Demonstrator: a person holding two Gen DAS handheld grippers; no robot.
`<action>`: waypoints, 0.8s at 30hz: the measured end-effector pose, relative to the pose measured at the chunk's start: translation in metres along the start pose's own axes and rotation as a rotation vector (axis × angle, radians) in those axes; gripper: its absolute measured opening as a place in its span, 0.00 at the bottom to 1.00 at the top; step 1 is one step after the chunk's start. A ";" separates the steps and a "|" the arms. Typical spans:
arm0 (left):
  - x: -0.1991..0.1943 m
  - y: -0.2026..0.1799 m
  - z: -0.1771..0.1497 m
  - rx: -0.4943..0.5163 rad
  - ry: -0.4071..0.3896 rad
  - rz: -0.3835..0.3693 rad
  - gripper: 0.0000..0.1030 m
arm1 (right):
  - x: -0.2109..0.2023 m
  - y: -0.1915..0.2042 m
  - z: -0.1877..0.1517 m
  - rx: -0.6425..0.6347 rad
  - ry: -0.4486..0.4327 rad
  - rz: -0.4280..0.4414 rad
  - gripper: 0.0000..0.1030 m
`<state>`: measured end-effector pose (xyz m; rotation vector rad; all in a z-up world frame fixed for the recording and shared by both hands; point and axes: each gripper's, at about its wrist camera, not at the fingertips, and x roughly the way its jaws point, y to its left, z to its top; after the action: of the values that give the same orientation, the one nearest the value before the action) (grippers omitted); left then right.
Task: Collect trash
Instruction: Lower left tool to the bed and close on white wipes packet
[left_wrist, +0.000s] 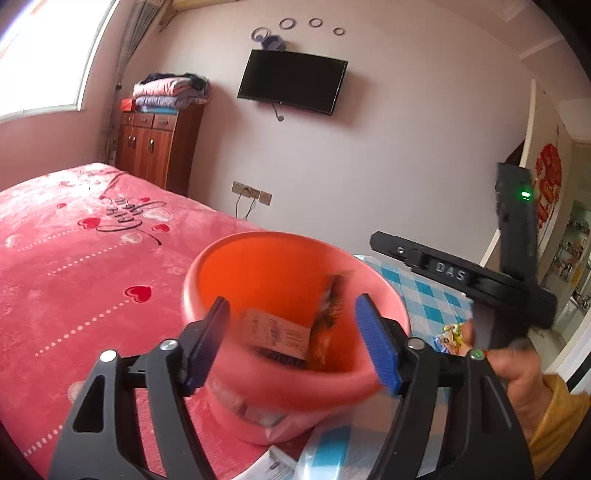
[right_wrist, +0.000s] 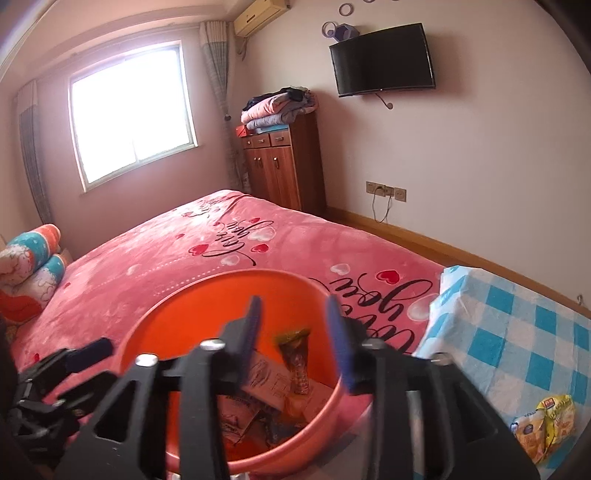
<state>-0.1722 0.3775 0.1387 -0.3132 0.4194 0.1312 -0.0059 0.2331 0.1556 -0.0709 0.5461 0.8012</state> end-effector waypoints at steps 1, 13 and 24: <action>-0.008 0.001 -0.005 0.014 -0.007 -0.004 0.77 | -0.002 -0.002 -0.002 0.011 -0.003 0.009 0.58; -0.015 0.020 -0.097 0.298 0.352 -0.117 0.88 | -0.061 -0.064 -0.049 0.208 -0.027 -0.036 0.86; 0.032 0.021 -0.182 0.563 0.662 -0.155 0.88 | -0.109 -0.122 -0.117 0.384 0.006 -0.098 0.86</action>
<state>-0.2158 0.3400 -0.0381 0.1822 1.0567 -0.2515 -0.0331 0.0447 0.0911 0.2517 0.6881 0.5901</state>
